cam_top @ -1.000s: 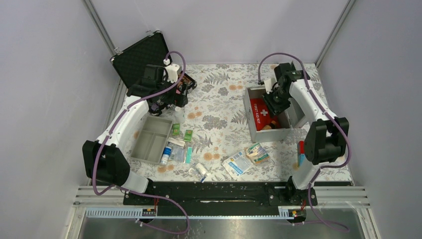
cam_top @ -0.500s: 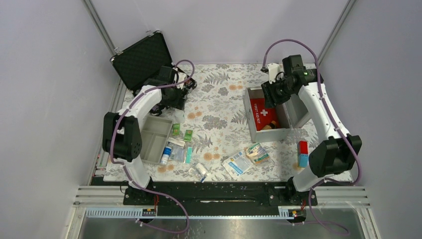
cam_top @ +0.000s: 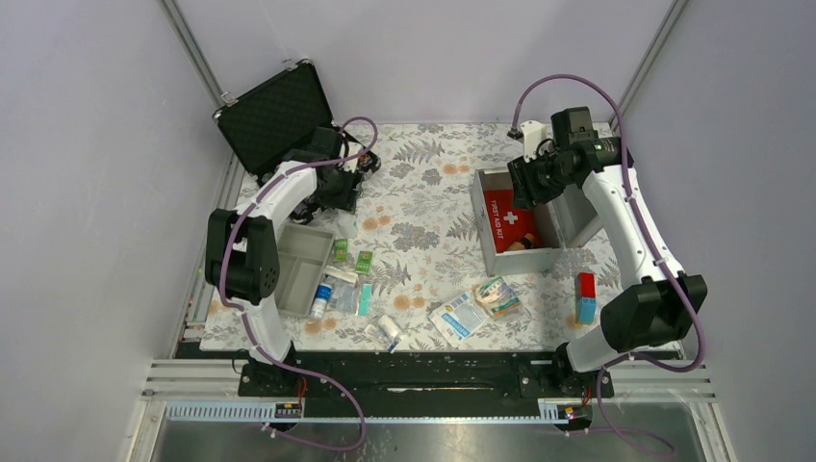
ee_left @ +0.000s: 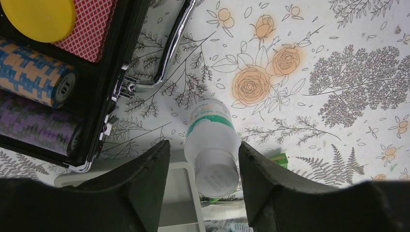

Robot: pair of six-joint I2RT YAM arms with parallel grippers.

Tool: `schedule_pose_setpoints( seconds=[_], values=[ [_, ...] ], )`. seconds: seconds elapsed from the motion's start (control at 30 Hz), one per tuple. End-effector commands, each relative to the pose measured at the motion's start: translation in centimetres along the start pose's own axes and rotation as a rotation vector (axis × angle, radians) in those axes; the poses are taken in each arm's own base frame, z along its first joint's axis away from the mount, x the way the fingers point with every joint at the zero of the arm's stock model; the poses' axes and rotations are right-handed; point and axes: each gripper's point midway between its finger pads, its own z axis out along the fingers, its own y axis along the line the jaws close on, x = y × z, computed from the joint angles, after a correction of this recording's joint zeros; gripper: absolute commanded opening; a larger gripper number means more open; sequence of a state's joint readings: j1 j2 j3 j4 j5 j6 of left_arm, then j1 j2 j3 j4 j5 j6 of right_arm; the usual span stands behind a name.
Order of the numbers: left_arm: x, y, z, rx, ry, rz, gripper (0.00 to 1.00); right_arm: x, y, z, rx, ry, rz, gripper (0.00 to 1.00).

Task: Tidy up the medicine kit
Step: Pick up the pill bottle at the center of the board.

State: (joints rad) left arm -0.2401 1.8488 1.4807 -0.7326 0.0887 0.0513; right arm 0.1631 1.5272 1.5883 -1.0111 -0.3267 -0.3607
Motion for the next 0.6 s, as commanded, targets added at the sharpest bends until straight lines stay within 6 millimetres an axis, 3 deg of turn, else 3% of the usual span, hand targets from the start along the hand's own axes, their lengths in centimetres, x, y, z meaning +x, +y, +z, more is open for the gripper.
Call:
schedule_pose_setpoints(
  seconds=[0.0,0.1,0.33,0.47,0.57],
  values=[
    [-0.7,0.6,-1.8,-0.042,-0.038,-0.009,0.54,-0.7,0.6,-0.4,-0.013,-0.026,-0.003,0.51],
    [-0.1,0.6,-2.2,-0.041,-0.033,-0.005,0.47,-0.8,0.7,-0.1,-0.026,-0.024,0.004,0.51],
    [-0.1,0.0,-2.0,-0.009,-0.030,0.008,0.15,-0.8,0.7,0.3,-0.038,-0.014,0.006,0.51],
    [-0.4,-0.2,-3.0,0.001,-0.043,0.021,0.01,-0.9,0.9,0.1,-0.042,-0.023,-0.003,0.51],
    [-1.8,-2.2,-4.8,0.117,-0.082,0.041,0.00,-1.5,2.0,-0.5,-0.102,-0.055,-0.034,0.51]
  ],
)
